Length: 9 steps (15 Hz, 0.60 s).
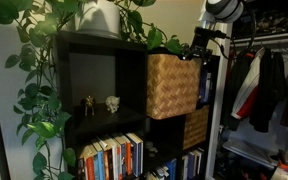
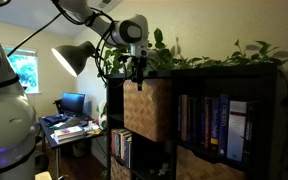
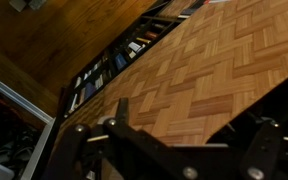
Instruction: Pull out the top brown basket then remove the black sock from the basket and close push in the brown basket
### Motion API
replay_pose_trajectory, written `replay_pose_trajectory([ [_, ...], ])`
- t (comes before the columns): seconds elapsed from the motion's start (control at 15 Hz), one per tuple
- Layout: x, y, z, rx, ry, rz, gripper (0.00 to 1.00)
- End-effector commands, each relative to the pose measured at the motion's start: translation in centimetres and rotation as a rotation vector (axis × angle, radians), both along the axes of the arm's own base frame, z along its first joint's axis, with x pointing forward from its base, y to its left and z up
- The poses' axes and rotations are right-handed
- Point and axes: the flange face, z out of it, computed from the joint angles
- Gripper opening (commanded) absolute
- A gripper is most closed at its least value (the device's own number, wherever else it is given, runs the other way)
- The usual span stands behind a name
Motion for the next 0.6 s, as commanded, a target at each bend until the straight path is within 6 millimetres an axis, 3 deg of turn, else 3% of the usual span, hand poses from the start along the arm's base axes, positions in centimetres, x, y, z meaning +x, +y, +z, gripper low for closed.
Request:
replay_pose_trajectory([
  [0.0, -1.9, 0.2, 0.3, -0.021, 0.043, 0.022, 1.0],
  [0.53, 0.9, 1.2, 1.9, -0.125, -0.222, 0.145, 1.0],
])
